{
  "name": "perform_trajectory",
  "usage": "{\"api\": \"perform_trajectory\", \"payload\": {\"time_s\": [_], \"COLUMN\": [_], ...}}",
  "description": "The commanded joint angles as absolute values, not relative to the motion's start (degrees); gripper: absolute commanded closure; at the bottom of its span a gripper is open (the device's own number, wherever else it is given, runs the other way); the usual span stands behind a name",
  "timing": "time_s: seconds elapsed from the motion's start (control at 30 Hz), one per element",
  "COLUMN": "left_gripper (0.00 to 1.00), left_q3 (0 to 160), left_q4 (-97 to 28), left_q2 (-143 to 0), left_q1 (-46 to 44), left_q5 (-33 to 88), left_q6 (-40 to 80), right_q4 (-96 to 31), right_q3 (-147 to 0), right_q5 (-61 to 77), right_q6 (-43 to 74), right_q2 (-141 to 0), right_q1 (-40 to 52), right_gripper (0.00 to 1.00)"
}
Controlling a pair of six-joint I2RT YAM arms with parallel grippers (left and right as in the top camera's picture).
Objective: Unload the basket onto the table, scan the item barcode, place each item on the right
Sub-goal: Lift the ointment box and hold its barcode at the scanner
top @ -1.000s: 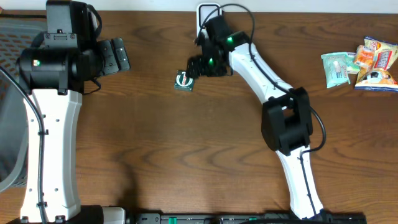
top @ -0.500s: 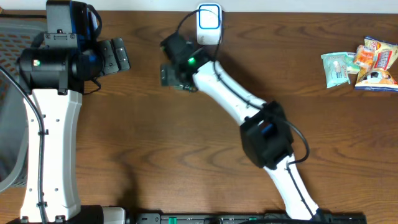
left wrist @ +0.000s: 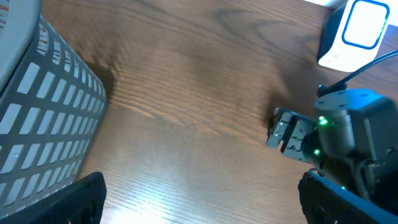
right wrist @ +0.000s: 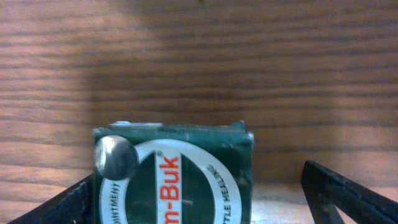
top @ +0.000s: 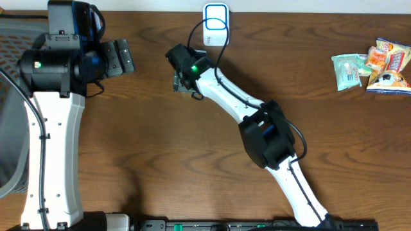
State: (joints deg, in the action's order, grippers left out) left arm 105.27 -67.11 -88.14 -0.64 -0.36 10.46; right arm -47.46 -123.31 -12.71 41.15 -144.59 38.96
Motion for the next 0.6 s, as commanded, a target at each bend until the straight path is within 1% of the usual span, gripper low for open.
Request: {"api": "perform_trajectory", "payload": {"time_s": [0.0, 0.07, 0.1, 0.13, 0.2, 0.27, 0.33, 0.4, 0.43, 0.57], "left_gripper": [0.02, 0.02, 0.02, 0.02, 0.02, 0.02, 0.02, 0.02, 0.03, 0.02], "left_q3": [105.2, 105.2, 105.2, 105.2, 105.2, 105.2, 105.2, 105.2, 105.2, 105.2], "left_q4": [-67.3, -67.3, -67.3, -67.3, -67.3, -67.2, -67.3, -67.3, -67.3, -67.3], "left_q2": [-88.4, -88.4, -88.4, -88.4, -88.4, -88.4, -88.4, -88.4, -88.4, -88.4], "left_q1": [-0.7, -0.7, -0.7, -0.7, -0.7, -0.7, -0.7, -0.7, -0.7, -0.7], "left_q5": [-0.7, -0.7, -0.7, -0.7, -0.7, -0.7, -0.7, -0.7, -0.7, -0.7], "left_q6": [10.3, 10.3, 10.3, 10.3, 10.3, 10.3, 10.3, 10.3, 10.3, 10.3], "right_q4": [-47.4, -47.8, -48.2, -48.9, -50.9, -52.8, -54.0, -54.7, -55.0, -56.1], "right_q3": [-123.3, -123.3, -123.3, -123.3, -123.3, -123.3, -123.3, -123.3, -123.3, -123.3], "right_q5": [-8.0, -8.0, -8.0, -8.0, -7.9, -7.4, -5.1, -0.2, 6.7, 23.3], "right_q6": [40.6, 40.1, 39.3, 38.8, 38.0, 36.3, 33.3, 29.1, 23.7, 14.3], "right_q2": [-145.4, -145.4, -145.4, -145.4, -145.4, -145.4, -145.2, -144.9, -144.3, -143.2], "right_q1": [38.1, 38.2, 38.3, 38.3, 38.3, 38.0, 37.4, 36.4, 35.1, 31.7], "right_gripper": [0.1, 0.22, 0.26, 0.29, 0.32, 0.37, 0.4, 0.4, 0.42, 0.43]}}
